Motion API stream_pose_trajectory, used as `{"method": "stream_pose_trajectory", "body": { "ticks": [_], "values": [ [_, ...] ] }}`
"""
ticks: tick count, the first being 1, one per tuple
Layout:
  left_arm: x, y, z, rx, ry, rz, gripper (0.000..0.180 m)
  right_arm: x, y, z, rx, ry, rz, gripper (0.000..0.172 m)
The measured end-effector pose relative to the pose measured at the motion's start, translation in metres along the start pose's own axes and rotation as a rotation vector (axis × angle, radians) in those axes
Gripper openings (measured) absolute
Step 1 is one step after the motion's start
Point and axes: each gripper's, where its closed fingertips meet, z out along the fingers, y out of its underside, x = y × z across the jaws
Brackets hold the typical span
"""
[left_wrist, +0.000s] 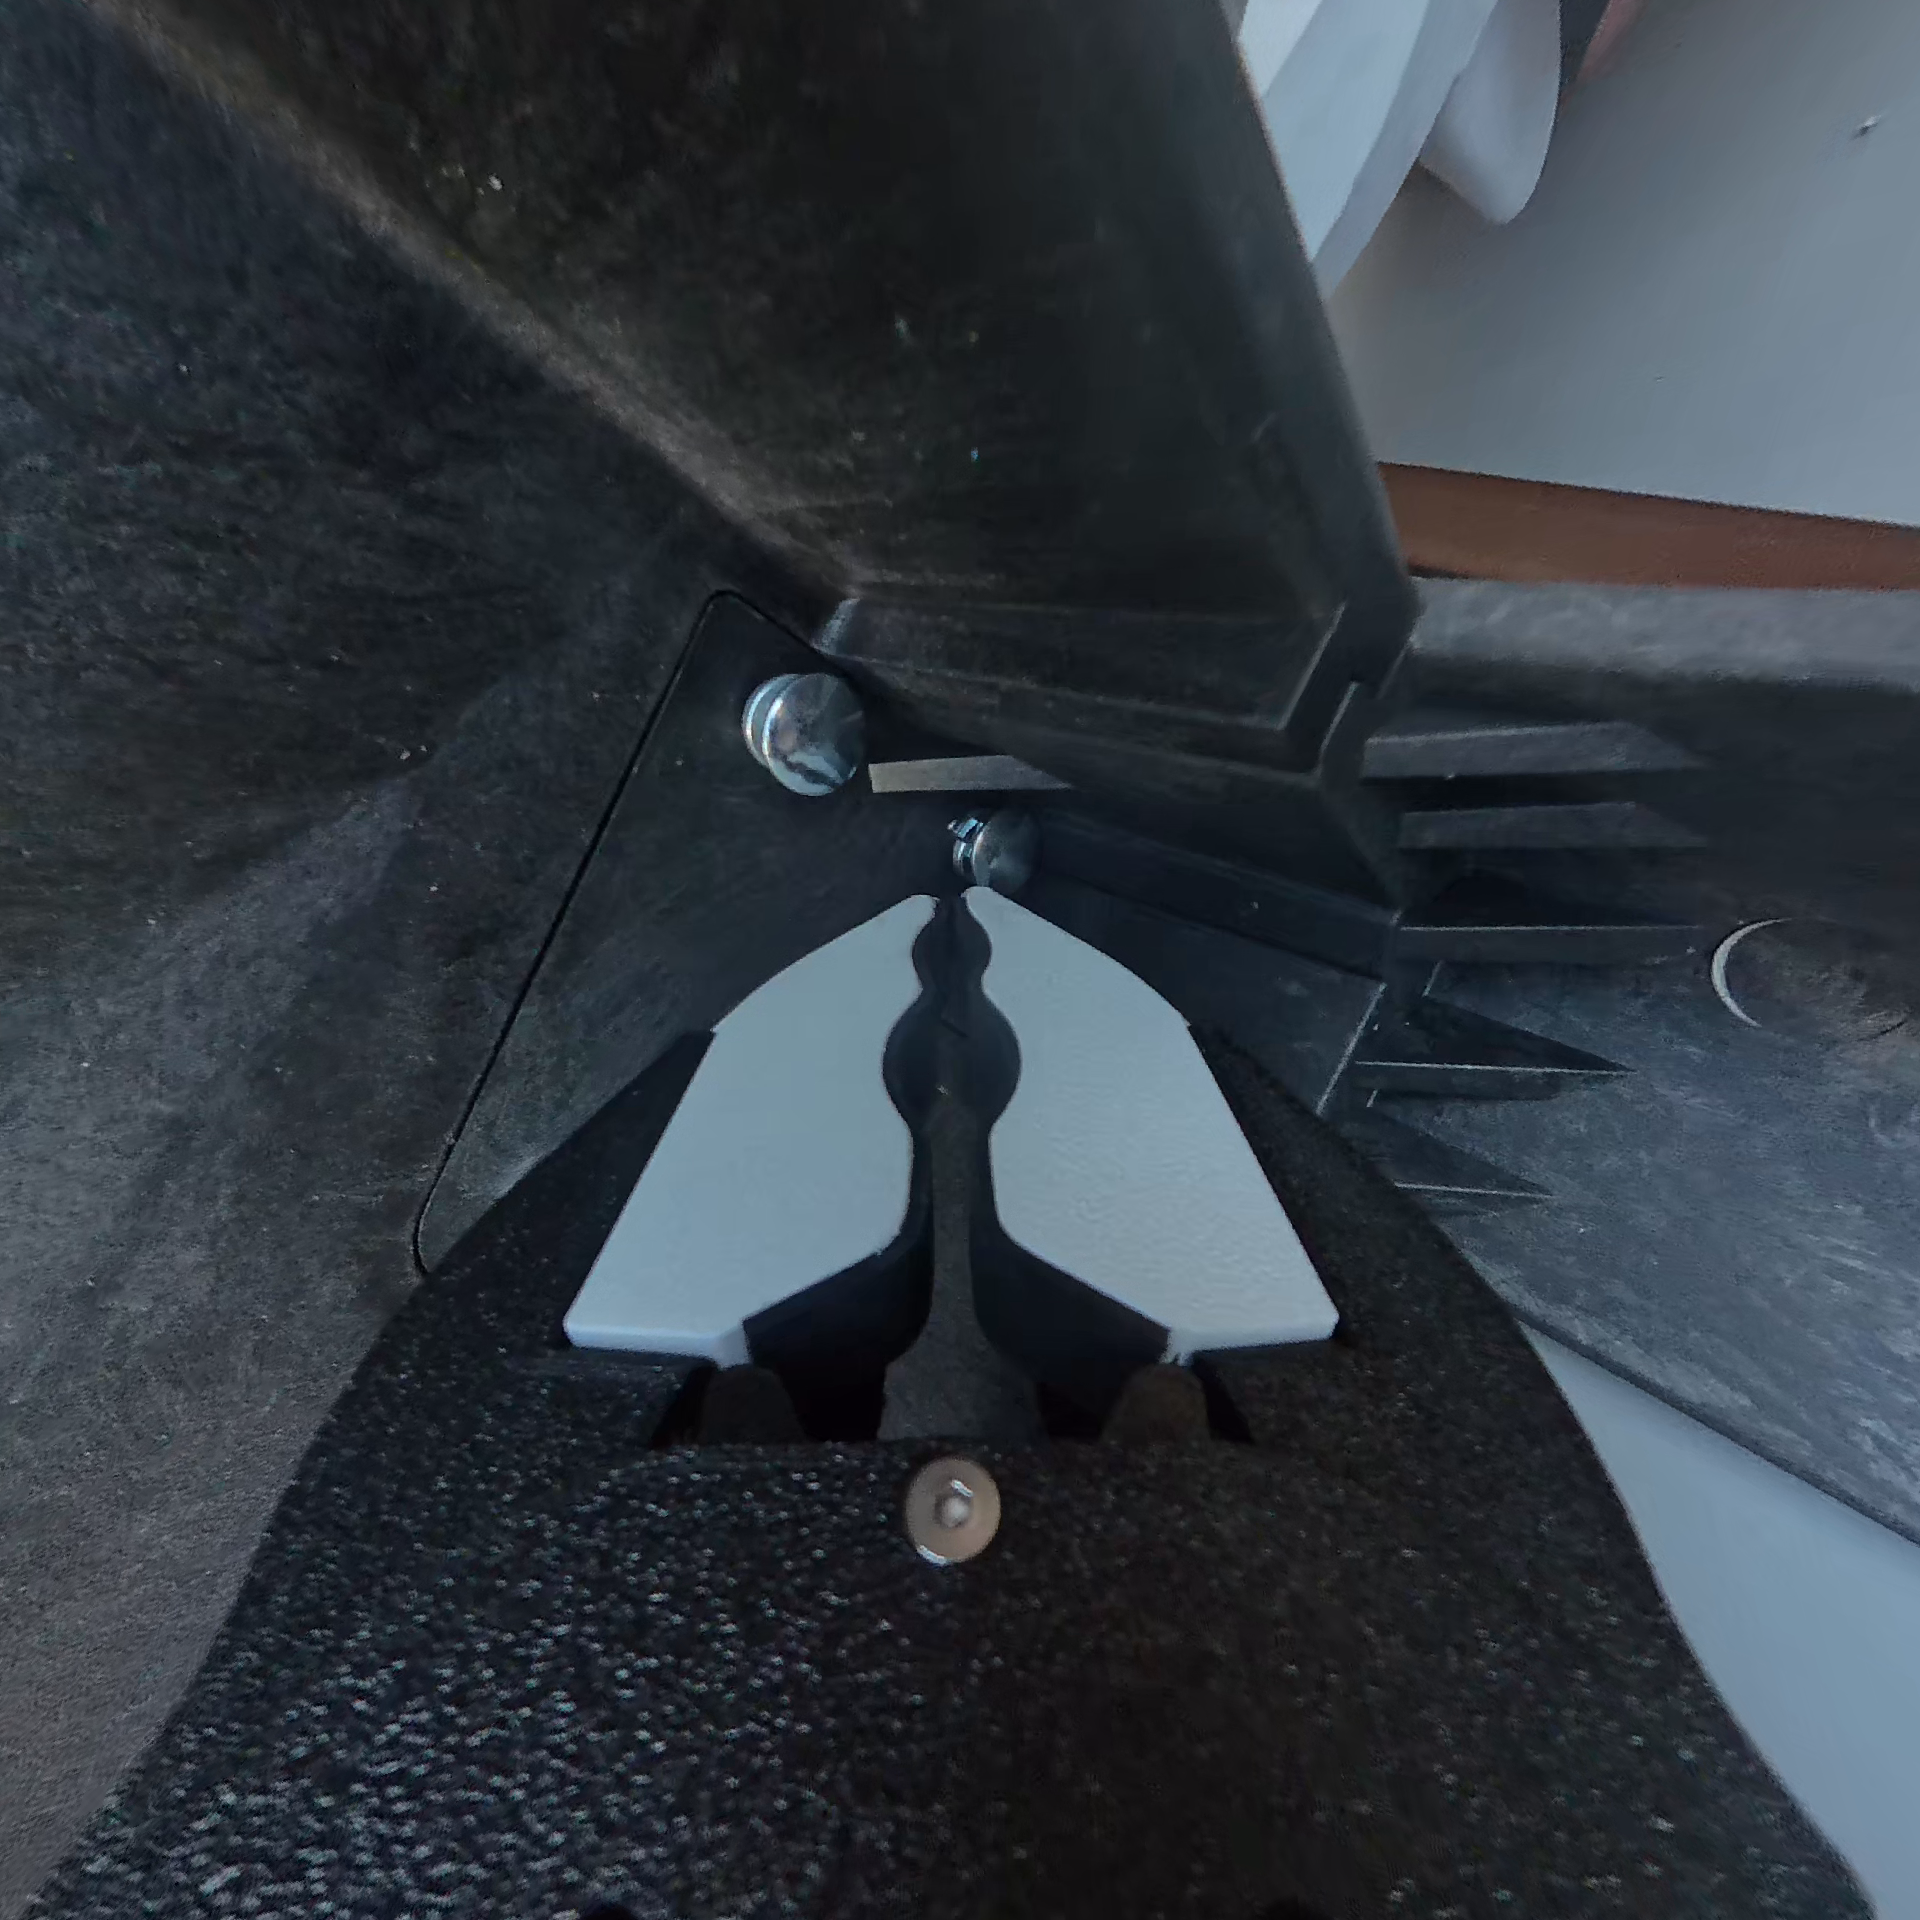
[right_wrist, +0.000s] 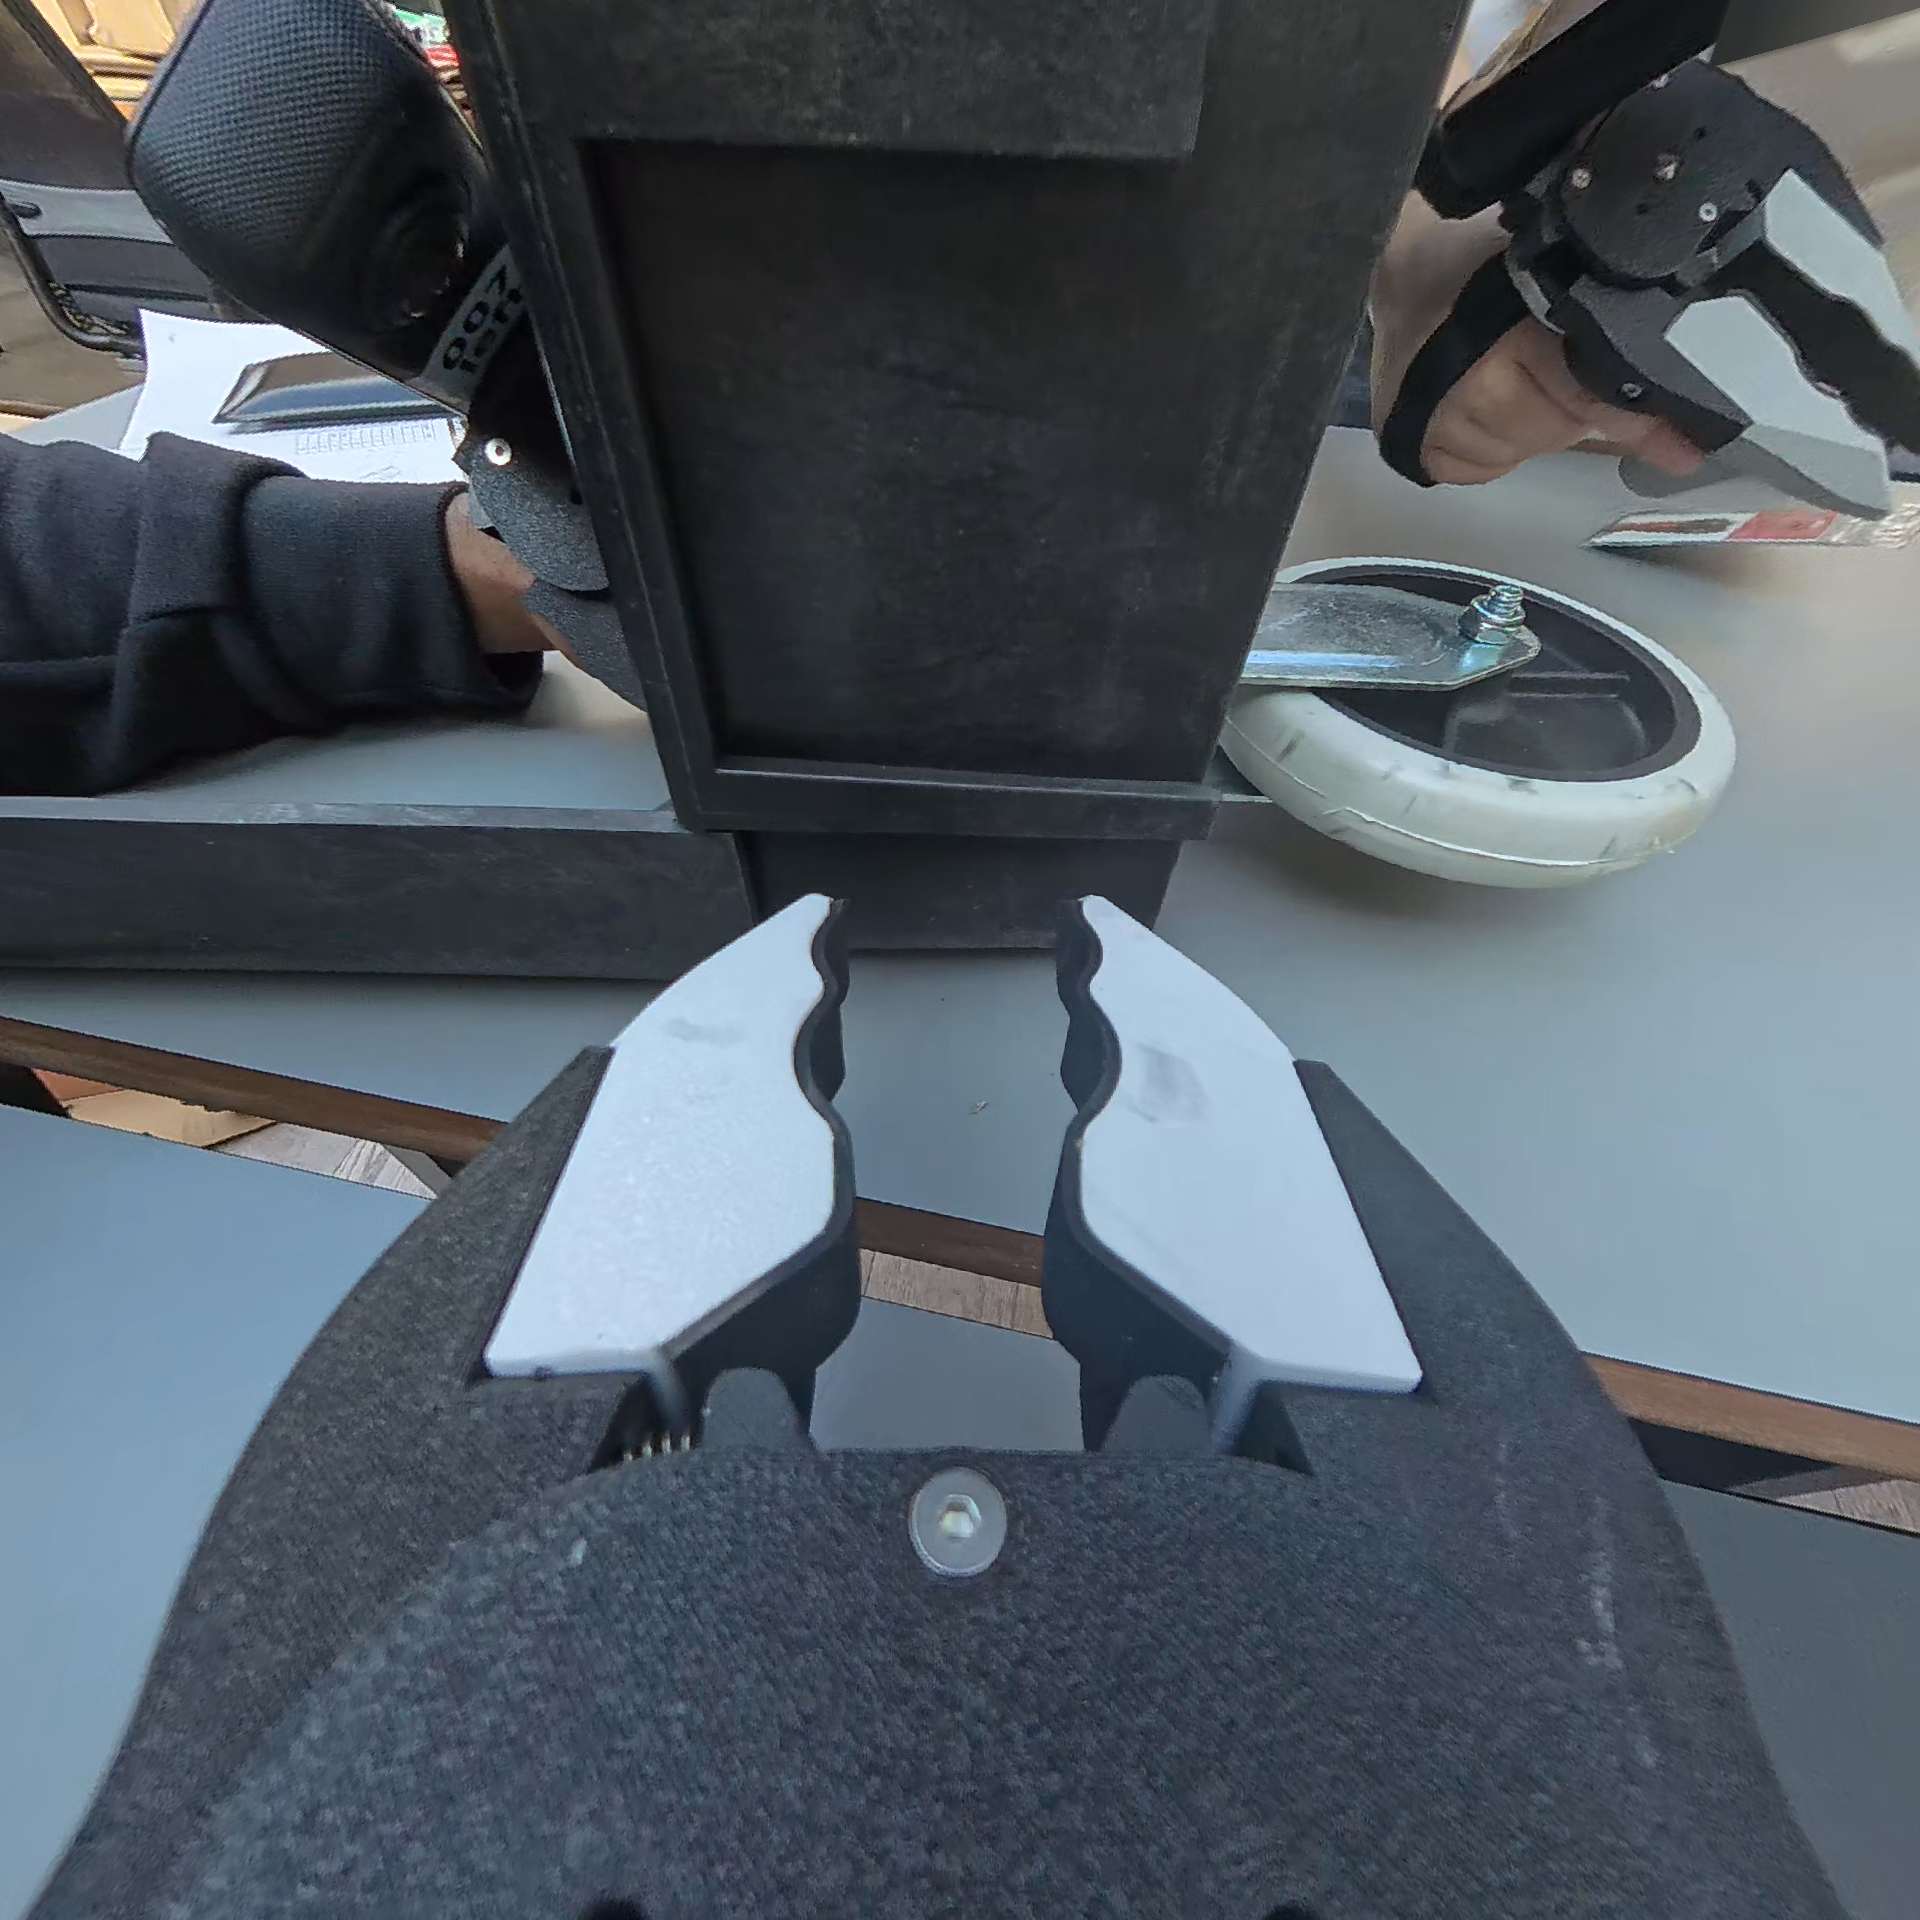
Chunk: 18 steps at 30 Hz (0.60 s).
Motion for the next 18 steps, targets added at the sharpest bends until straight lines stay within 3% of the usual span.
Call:
{"method": "stream_pose_trajectory", "body": {
  "ticks": [18],
  "values": [
    [0.0002, -0.0001, -0.0004, 0.001, 0.000, -0.001, 0.000, -0.0023, 0.0029, 0.0029, -0.024, 0.000, -0.020, 0.038]
  ]
}}
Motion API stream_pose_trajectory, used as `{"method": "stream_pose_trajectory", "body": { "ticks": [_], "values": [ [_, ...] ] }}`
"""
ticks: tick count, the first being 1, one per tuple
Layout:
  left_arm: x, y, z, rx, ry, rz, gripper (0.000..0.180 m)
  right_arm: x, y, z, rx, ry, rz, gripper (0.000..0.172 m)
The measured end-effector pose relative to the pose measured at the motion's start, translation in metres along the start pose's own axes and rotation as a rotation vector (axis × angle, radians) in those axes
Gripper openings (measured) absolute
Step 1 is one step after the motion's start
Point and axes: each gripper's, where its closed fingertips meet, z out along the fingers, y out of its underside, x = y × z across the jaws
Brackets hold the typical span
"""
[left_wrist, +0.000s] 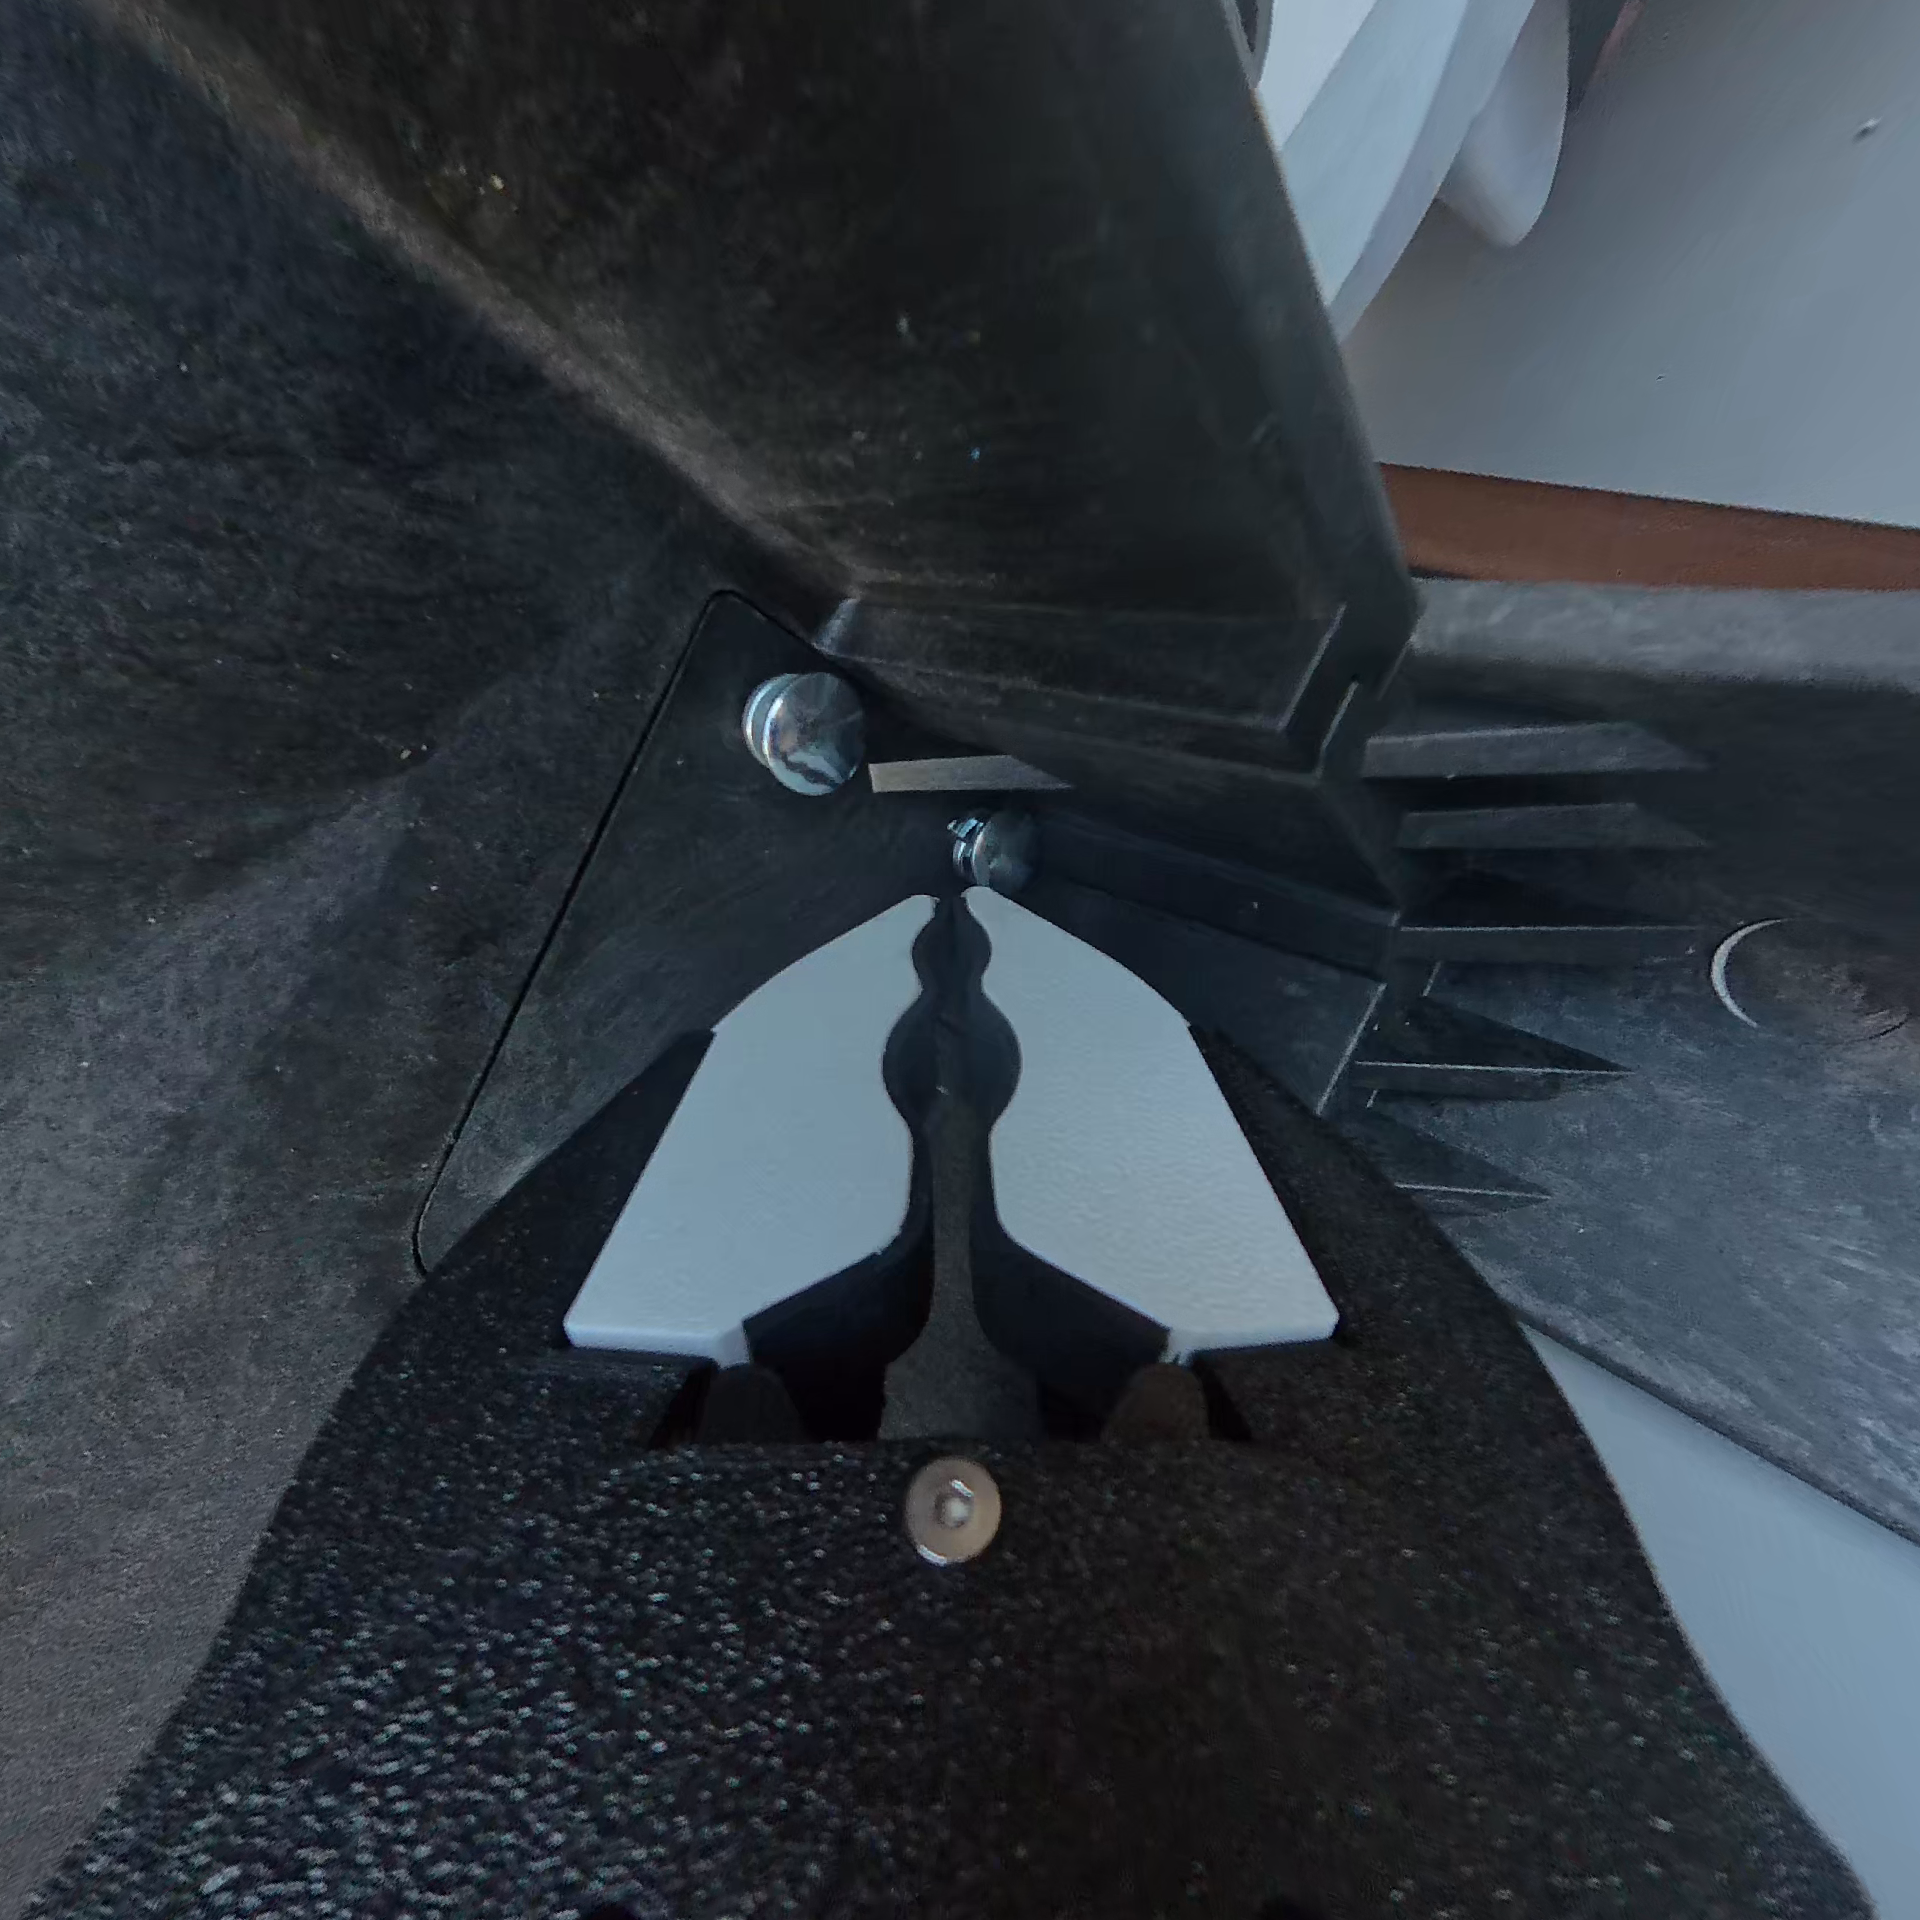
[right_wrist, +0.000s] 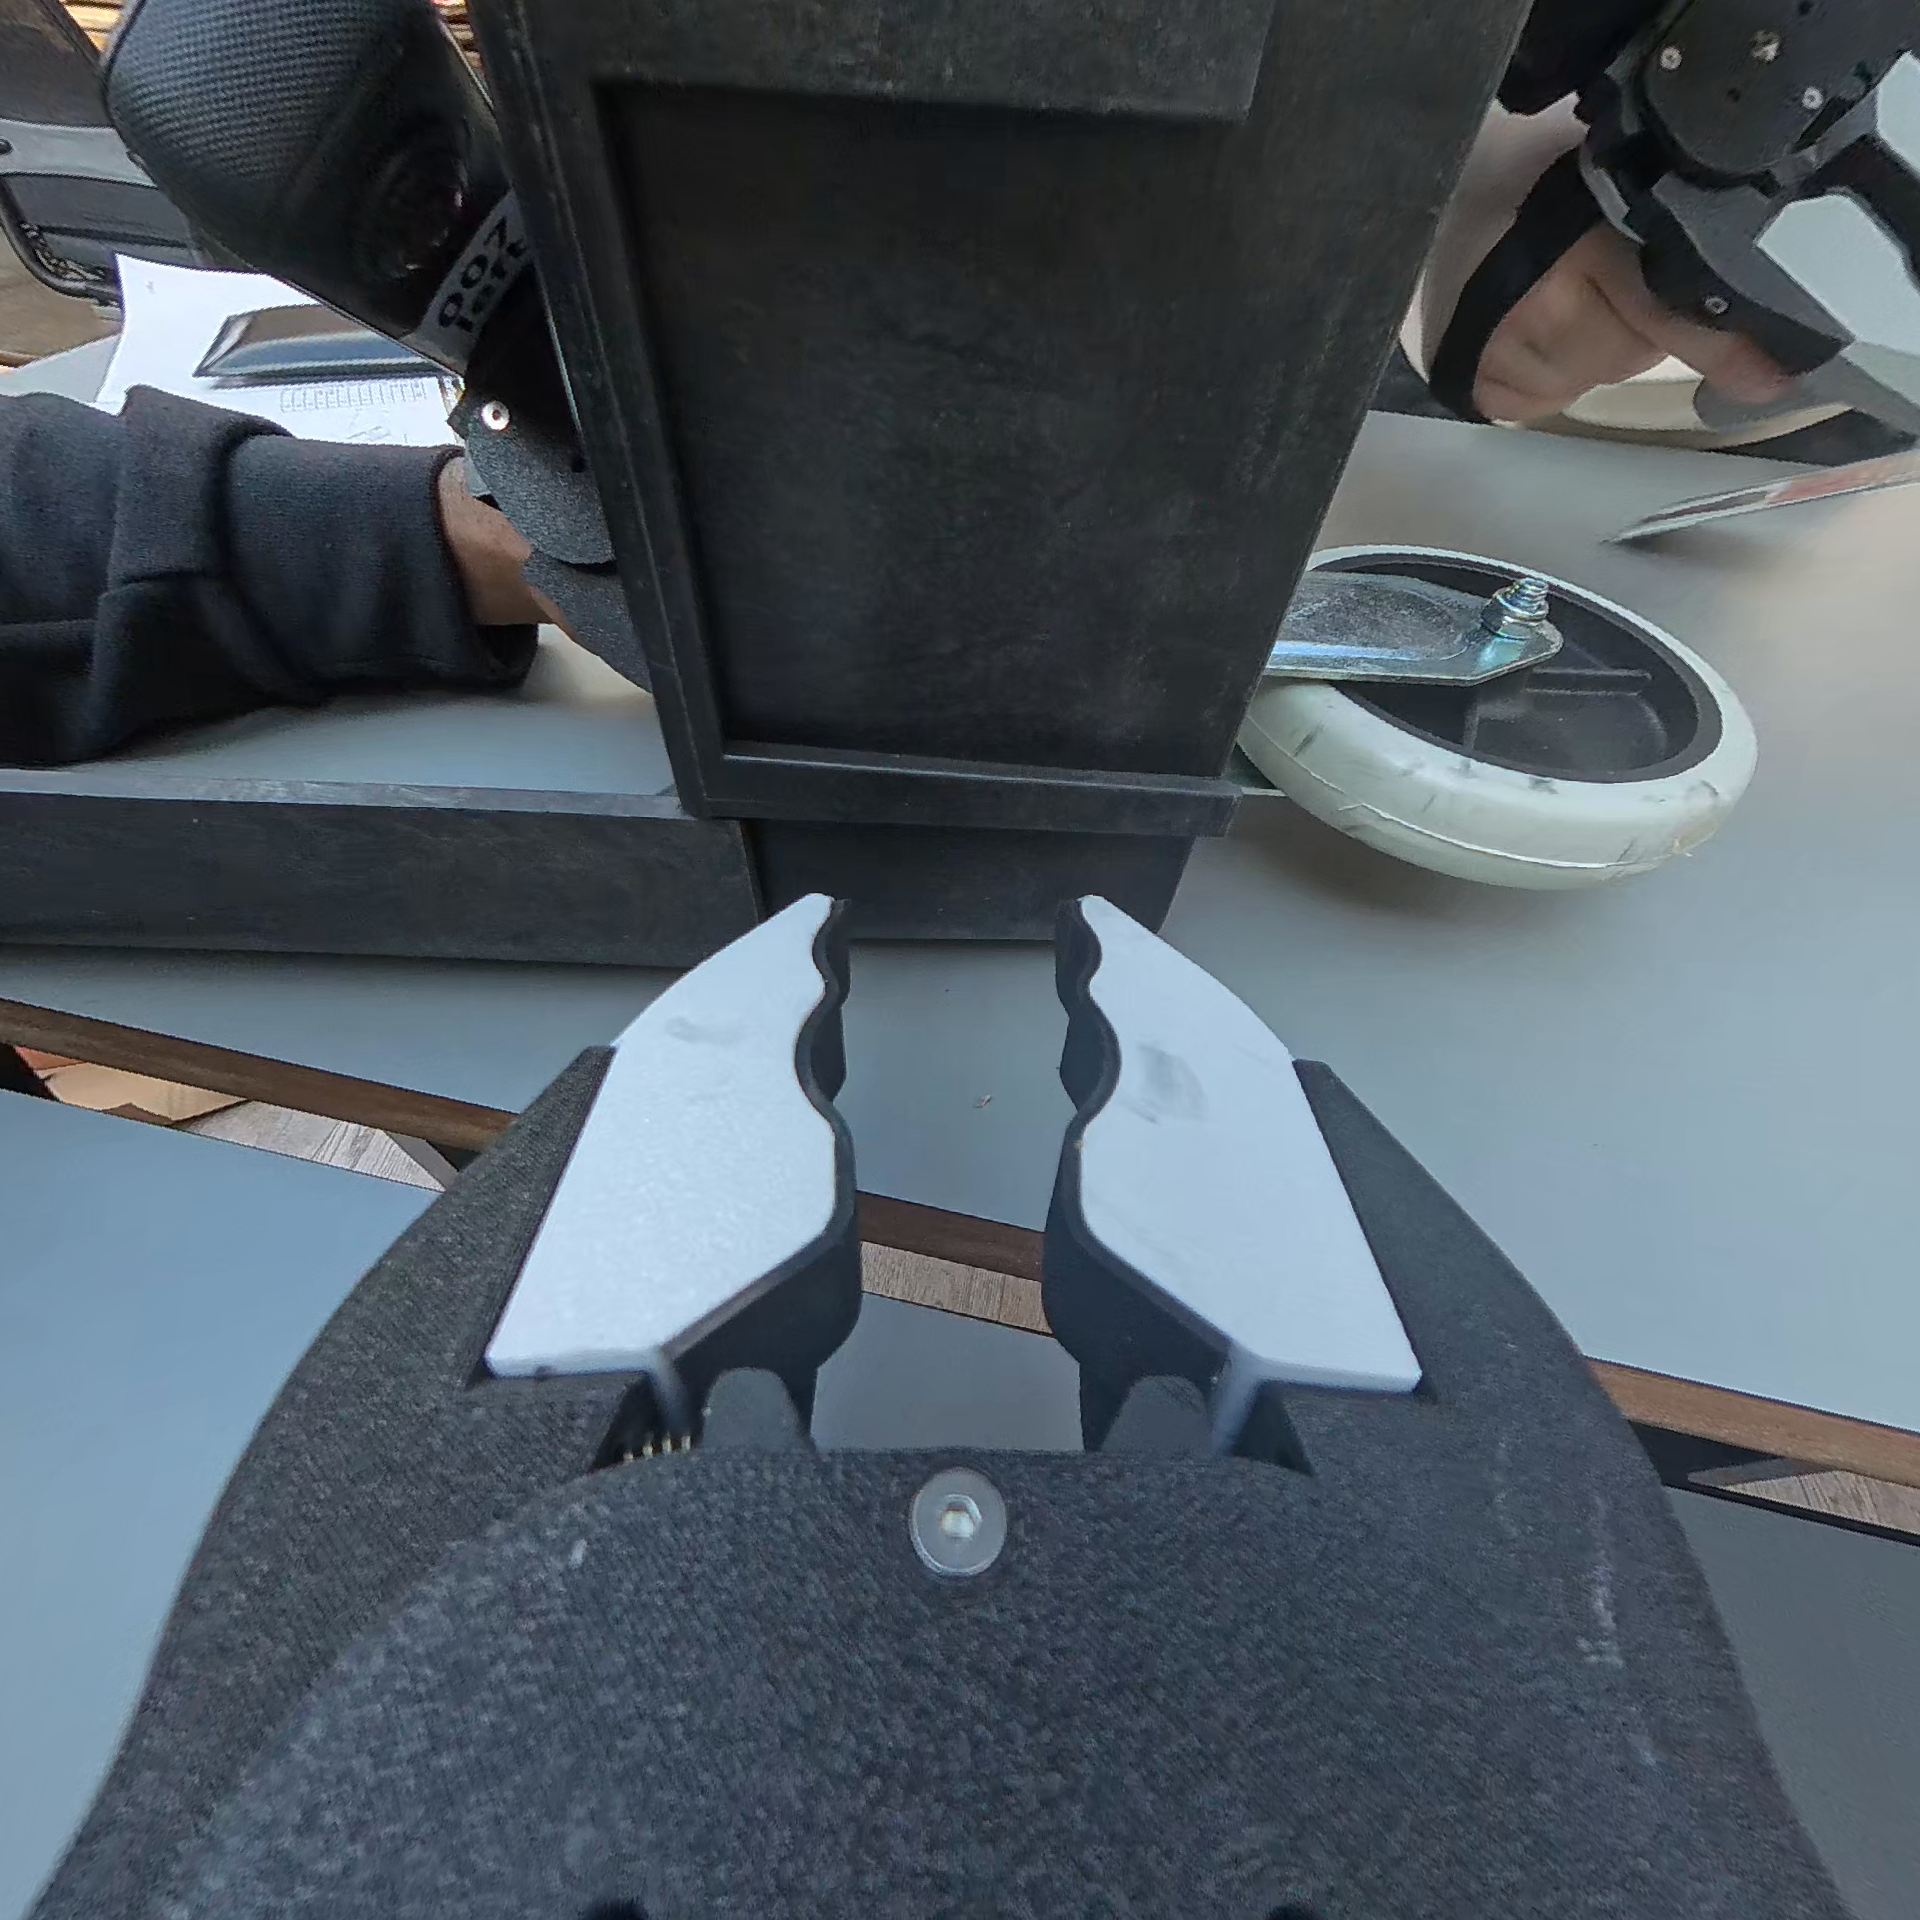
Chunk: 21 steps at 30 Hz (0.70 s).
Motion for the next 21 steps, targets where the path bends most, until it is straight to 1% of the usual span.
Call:
{"method": "stream_pose_trajectory", "body": {
  "ticks": [21],
  "values": [
    [0.0003, -0.0006, 0.0002, 0.011, 0.011, -0.015, 0.000, -0.0018, 0.0007, 0.0008, -0.005, -0.006, -0.009, 0.037]
  ]
}}
